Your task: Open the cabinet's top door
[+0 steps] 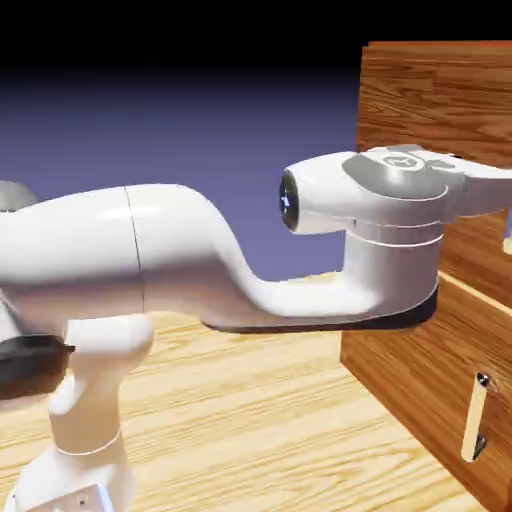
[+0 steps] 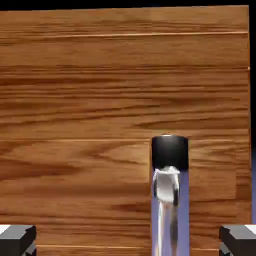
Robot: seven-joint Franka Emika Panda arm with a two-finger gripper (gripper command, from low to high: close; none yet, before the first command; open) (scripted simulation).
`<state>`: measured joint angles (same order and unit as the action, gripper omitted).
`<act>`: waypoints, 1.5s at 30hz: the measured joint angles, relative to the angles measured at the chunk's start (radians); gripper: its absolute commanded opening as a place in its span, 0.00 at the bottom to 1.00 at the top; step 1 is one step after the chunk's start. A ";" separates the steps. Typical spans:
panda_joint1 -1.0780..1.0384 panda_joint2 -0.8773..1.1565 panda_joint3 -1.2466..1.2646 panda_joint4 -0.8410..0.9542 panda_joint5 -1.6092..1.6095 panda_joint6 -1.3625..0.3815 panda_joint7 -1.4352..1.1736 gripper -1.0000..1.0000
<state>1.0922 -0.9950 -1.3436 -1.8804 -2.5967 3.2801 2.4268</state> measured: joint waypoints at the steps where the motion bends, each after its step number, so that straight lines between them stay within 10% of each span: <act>1: 0.008 -0.003 -0.009 0.007 -0.018 0.002 0.012 1.00; 6: 0.151 0.017 -0.084 0.117 -0.010 -0.010 0.004 1.00; 7: 0.183 0.021 -0.100 0.141 -0.008 -0.013 0.002 0.00; 45: -1.085 -0.290 0.907 -0.959 0.590 -0.631 -0.050 0.00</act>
<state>0.0075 -1.2852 -0.4363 -2.8391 -2.0068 2.6493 2.3770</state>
